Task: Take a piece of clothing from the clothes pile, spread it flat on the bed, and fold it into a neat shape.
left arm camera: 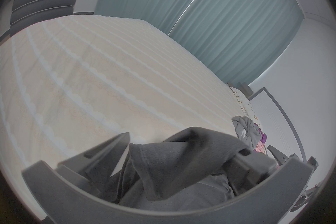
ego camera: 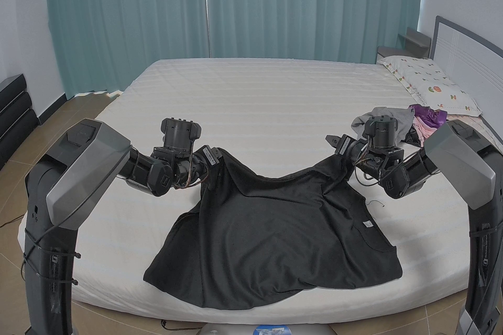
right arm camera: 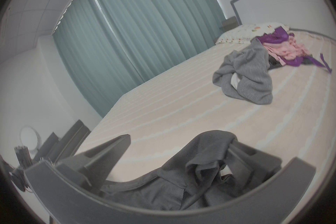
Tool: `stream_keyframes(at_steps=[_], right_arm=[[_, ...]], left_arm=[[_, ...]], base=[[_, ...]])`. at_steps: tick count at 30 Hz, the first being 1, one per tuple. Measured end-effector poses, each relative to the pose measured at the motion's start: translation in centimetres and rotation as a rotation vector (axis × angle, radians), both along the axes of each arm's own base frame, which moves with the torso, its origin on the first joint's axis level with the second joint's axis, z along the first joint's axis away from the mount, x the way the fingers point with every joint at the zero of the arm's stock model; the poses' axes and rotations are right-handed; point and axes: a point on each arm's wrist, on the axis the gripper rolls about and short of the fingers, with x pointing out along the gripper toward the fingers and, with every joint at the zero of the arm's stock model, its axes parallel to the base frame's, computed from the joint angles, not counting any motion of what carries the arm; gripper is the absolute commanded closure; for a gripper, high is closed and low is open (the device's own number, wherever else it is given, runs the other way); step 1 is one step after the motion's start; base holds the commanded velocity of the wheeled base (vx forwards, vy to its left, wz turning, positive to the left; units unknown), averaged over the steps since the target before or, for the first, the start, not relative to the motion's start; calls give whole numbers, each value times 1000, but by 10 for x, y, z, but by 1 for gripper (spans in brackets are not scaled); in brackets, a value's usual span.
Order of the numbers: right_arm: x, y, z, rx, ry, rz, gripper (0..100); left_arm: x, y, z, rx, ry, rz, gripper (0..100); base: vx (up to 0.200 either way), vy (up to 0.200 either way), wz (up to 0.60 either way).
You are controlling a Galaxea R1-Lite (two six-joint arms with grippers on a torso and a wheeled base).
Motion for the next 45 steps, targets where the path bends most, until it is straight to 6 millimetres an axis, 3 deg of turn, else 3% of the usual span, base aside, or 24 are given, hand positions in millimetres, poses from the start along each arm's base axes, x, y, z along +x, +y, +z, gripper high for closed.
stream_keyframes(at_steps=[5, 11, 20, 26, 30, 37, 45], right_arm=[[8, -14, 5, 113, -8, -64, 0], [19, -43, 16, 169, -43, -153, 0], [19, -56, -15, 179, 71, -142, 0], [11, -57, -32, 175, 141, -124, 0], [3, -59, -36, 179, 175, -106, 0], [-23, -66, -37, 204, 255, -47, 0], [-52, -70, -26, 219, 295, -21, 0]], left_arm=[[10, 6, 4, -7, -43, 77, 0], [38, 25, 21, -23, -166, 244, 0], [52, 52, -12, 20, -90, 315, 0], [42, 62, -39, 49, 88, 268, 0], [29, 66, -43, 6, 159, 185, 0], [0, 75, -28, -48, 235, 106, 0], [-36, 94, 2, -119, 259, 59, 0]], base=[[0, 0, 0], [0, 0, 0], [0, 0, 0], [0, 0, 0], [0, 0, 0], [0, 0, 0], [0, 0, 0]])
